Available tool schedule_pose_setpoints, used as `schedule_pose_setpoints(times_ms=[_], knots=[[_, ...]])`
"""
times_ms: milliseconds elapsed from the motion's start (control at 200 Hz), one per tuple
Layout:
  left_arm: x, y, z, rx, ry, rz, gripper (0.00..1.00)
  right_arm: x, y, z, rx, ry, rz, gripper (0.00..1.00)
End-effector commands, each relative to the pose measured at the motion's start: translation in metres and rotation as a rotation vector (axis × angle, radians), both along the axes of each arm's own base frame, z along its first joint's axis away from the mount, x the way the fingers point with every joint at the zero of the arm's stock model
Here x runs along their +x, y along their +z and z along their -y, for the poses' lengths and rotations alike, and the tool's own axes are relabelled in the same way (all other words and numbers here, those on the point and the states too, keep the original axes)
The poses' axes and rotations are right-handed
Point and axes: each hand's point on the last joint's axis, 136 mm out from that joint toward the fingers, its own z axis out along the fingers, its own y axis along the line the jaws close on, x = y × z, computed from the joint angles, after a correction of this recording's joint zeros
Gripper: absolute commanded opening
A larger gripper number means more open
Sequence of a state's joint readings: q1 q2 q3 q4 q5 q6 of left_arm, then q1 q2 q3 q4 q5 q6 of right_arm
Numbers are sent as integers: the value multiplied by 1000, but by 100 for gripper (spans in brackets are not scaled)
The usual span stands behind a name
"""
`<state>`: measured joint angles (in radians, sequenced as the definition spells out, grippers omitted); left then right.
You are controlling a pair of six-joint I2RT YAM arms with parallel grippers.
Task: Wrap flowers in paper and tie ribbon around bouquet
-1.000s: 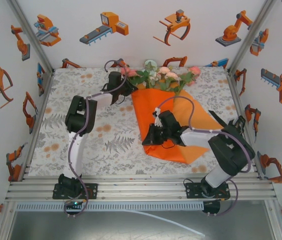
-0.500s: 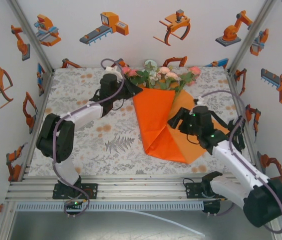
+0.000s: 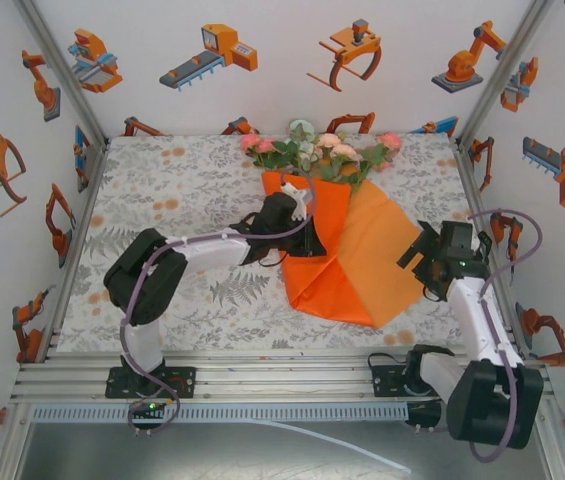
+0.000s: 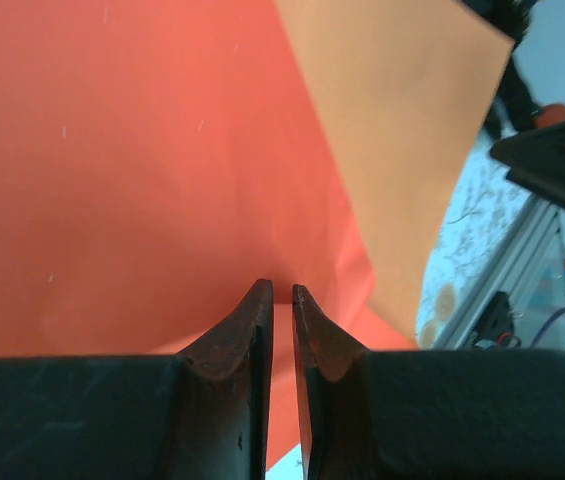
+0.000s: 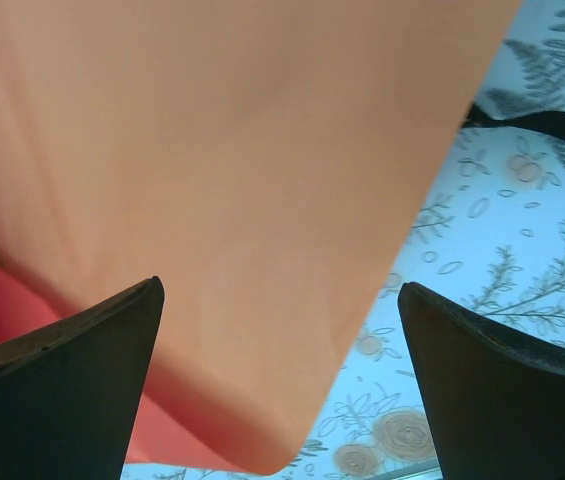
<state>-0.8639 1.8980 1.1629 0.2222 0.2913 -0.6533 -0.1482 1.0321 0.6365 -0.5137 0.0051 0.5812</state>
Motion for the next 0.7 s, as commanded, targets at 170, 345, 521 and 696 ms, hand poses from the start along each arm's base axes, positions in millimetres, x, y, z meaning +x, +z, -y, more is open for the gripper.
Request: schedule_pose_setpoints(times_ms=[170,345,521,696], knots=[[-10,-20,14,8,-65,-1,20,-5,-40,10,42,-30,-103,90],[-10,-35,11,25,-59,-24,19,2,-60,3,111,-28,-121,87],[-10,-42,8,23,-50,-34,19,7,-73,-4,154,-12,-135,79],[-9,-43,8,21,-46,-42,19,23,-59,-27,282,56,-42,71]])
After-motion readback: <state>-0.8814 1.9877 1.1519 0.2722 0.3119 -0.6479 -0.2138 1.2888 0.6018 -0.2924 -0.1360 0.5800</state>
